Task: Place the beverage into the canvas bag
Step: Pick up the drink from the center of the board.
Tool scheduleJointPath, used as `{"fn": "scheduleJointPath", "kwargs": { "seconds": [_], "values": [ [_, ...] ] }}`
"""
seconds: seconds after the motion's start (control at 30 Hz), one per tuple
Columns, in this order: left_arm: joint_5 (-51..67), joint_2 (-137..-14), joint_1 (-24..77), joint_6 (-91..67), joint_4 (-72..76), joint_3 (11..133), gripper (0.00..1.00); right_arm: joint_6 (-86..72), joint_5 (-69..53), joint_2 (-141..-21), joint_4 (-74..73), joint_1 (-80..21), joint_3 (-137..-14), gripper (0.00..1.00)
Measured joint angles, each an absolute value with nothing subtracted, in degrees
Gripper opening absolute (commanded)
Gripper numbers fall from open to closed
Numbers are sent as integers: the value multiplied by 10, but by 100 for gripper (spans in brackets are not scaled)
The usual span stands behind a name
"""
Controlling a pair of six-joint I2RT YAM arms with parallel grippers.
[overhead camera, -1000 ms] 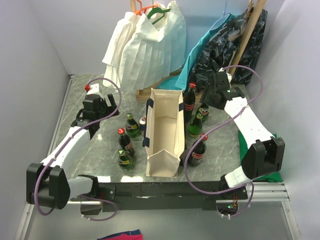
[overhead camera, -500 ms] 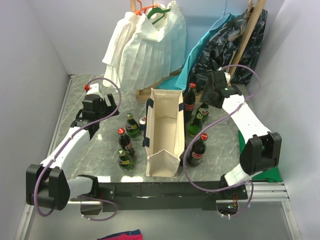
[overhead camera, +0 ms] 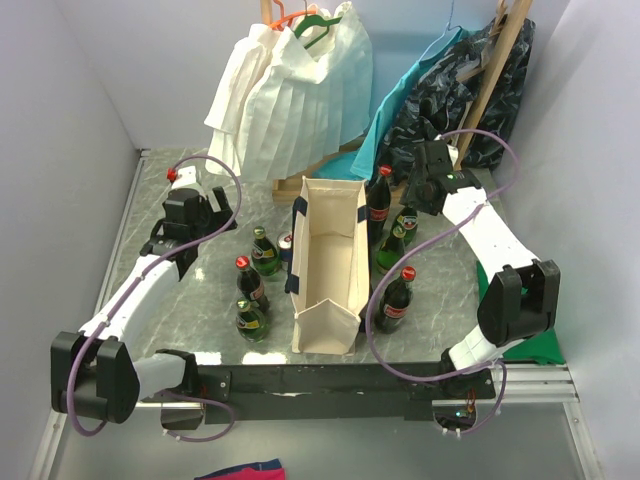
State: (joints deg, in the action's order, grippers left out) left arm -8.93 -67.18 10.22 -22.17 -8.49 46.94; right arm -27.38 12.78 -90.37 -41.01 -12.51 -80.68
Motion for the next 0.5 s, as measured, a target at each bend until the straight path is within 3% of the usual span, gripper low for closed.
{"fn": "scheduleJointPath", "kwargs": {
  "seconds": [0.07, 0.17, 0.2, 0.3, 0.5],
  "values": [
    [-90, -672, 102, -222, -85, 469, 96, -274, 127, -904, -410, -125, -807, 50],
    [-91, -672, 102, -222, -85, 469, 96, -274, 125, -905, -408, -125, -807, 31],
    [-91, -672, 102, -222, -85, 469, 96, -273, 126, -906, -408, -126, -807, 17],
    [-91, -672, 102, -222, -85, 469, 96, -271, 127, -906, -407, -126, -808, 0],
    [-93, -672, 102, -222, -85, 469, 96, -269, 127, -909, -407, -126, -811, 0]
  ]
}}
